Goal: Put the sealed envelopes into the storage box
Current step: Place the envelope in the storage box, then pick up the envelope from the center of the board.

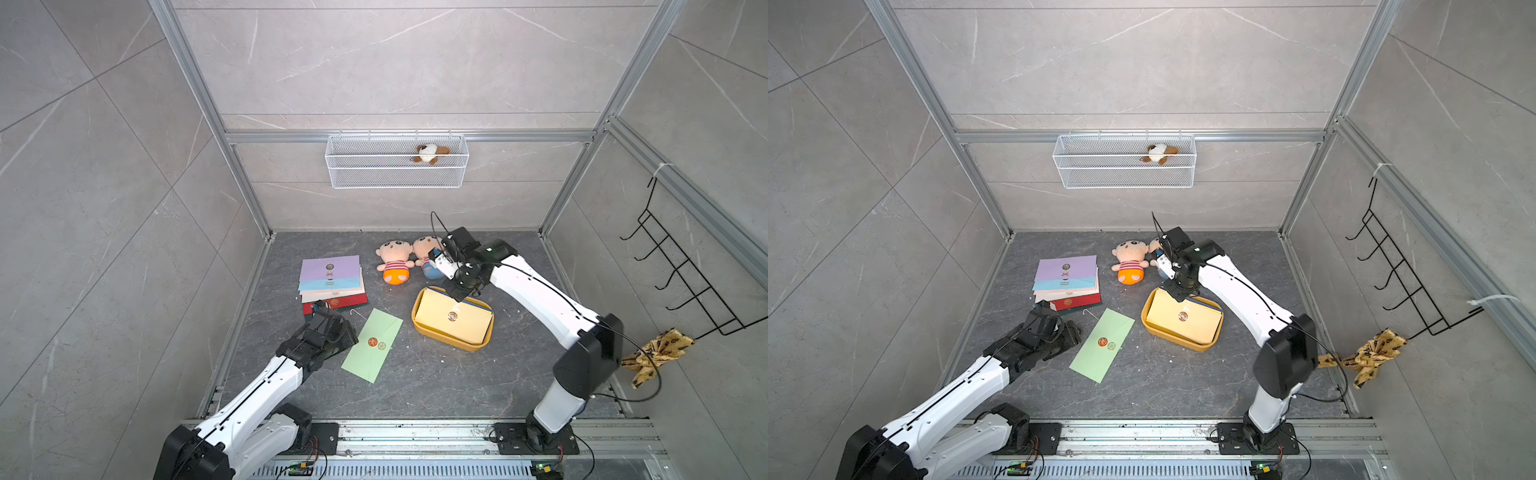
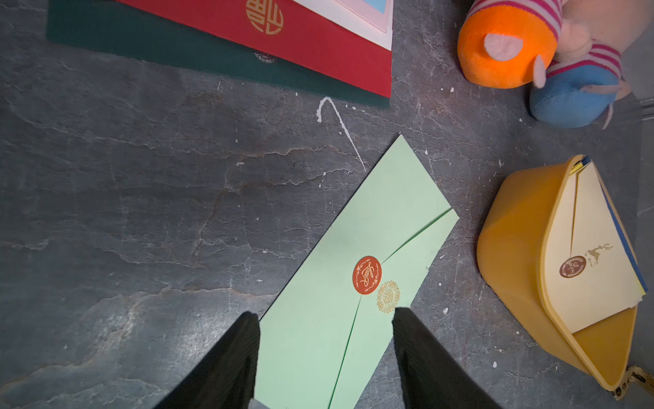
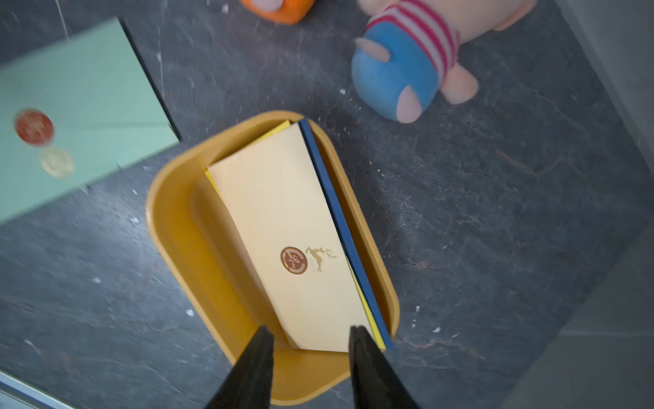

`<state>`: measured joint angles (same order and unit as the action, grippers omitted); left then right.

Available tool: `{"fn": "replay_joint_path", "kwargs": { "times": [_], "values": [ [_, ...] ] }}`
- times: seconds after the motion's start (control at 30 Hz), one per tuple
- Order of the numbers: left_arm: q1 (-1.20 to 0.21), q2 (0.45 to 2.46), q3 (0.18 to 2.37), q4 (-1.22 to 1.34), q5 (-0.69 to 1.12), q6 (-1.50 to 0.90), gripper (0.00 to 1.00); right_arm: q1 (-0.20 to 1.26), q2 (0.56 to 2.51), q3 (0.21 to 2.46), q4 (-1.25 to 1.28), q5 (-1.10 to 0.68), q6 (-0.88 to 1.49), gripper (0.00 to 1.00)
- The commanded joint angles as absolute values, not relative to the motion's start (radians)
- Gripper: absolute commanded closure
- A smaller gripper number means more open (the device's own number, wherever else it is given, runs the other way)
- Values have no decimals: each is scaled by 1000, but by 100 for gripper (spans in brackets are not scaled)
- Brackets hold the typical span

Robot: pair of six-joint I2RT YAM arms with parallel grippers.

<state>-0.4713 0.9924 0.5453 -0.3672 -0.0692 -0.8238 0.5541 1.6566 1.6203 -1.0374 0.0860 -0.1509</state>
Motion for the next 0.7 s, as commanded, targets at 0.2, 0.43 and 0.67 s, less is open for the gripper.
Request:
{"fn": "replay_joint_path", "kwargs": {
  "times": [0.2, 0.43, 0.67],
  "values": [
    [-472, 1212, 591, -189, -24, -756, 37, 696, 1369, 1044, -507, -56, 662, 62],
    [-472, 1348, 595, -170, -20, -750, 42, 952, 1557, 989, -305, -4, 1003, 63],
    [-472, 1352, 530, -159, -9, -769, 48, 1035, 1764, 1067, -222, 38, 1220, 60]
  ]
}}
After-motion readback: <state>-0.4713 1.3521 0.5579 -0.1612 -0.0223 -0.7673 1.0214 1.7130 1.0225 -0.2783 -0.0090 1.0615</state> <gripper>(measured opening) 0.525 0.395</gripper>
